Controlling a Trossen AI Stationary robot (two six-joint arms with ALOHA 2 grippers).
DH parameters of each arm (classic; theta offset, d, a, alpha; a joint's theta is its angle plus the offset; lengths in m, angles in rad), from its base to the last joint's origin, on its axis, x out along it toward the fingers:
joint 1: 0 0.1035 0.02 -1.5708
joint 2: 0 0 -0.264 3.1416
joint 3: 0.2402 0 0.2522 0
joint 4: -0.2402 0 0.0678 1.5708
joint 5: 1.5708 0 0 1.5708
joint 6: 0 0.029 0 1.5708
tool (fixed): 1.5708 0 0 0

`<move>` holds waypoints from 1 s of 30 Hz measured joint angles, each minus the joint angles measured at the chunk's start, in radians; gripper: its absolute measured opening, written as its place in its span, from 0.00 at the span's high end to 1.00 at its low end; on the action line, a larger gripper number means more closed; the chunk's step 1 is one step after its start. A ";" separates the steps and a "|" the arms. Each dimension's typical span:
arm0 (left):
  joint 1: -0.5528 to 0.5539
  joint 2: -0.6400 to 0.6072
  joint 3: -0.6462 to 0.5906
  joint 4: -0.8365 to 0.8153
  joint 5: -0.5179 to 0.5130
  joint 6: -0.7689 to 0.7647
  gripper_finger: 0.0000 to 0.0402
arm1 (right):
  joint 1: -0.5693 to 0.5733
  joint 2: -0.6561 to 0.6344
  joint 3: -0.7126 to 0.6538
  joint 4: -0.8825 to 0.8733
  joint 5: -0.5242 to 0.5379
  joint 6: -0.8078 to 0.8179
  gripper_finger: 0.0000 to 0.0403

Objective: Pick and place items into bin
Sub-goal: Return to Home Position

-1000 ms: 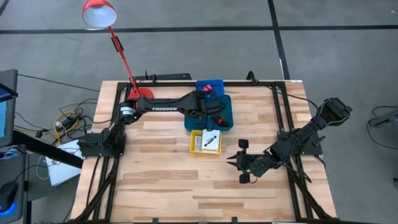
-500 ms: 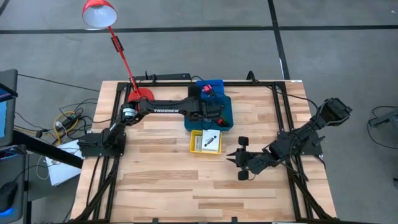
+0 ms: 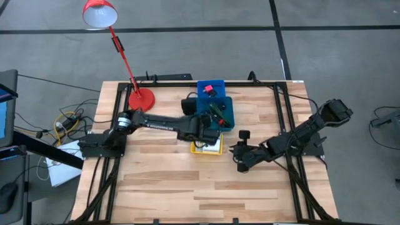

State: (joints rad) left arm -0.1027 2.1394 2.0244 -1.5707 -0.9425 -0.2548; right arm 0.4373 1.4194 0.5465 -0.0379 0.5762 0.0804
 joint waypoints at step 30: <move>-0.283 -0.041 0.000 0.561 1.262 0.556 0.59 | 0.128 0.165 0.319 0.045 -0.317 -0.087 0.85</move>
State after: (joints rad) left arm -0.3854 2.0986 2.0239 -1.0099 0.3199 0.3013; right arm 0.5655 1.5841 0.8652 0.0068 0.2592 -0.0069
